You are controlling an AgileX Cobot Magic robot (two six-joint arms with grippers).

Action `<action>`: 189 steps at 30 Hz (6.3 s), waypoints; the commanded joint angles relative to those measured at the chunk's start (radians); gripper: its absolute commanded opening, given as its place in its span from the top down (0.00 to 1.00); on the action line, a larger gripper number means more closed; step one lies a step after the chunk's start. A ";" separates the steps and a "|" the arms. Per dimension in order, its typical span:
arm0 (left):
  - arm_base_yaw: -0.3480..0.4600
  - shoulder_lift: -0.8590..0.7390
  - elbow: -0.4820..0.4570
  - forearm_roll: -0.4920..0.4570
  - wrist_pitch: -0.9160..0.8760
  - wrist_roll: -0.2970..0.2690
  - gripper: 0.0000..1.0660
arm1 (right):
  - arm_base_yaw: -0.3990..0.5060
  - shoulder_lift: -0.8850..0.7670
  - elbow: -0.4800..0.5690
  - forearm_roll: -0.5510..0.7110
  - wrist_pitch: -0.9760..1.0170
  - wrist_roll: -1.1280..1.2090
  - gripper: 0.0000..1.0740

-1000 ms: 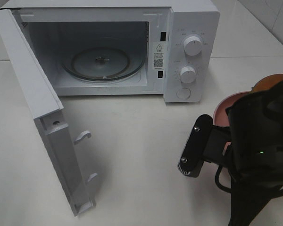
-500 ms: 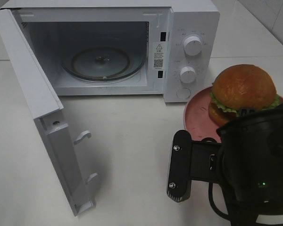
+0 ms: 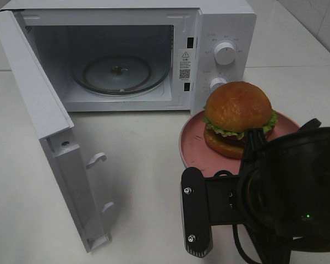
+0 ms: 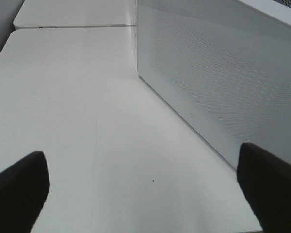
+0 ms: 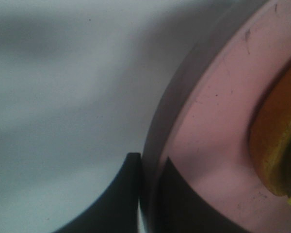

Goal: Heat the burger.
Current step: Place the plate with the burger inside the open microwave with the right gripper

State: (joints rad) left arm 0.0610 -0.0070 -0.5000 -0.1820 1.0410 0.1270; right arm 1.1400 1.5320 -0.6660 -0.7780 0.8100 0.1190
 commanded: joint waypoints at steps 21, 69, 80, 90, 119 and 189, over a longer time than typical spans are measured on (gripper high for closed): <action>-0.002 -0.001 0.003 -0.004 -0.002 -0.003 0.06 | 0.004 -0.008 0.000 -0.137 -0.186 -0.342 0.99; -0.002 -0.001 0.003 -0.004 -0.002 -0.003 0.06 | -0.433 -0.008 -0.260 0.635 -0.358 -1.565 0.98; -0.002 -0.001 0.003 -0.004 -0.002 -0.003 0.06 | -0.433 0.005 -0.307 0.791 -0.321 -1.676 0.98; -0.002 -0.001 0.003 -0.004 -0.002 -0.003 0.06 | -0.433 0.097 -0.411 0.802 -0.317 -1.696 0.98; -0.002 -0.001 0.003 -0.004 -0.002 -0.003 0.06 | -0.433 0.357 -0.699 0.674 -0.340 -1.584 0.97; -0.002 0.006 0.003 -0.001 -0.002 -0.003 0.06 | -0.483 0.848 -1.338 0.570 -0.312 -1.321 0.55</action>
State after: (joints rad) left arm 0.0610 -0.0030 -0.5000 -0.1820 1.0410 0.1270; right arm 0.6600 2.3860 -1.9970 -0.2260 0.5000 -1.2020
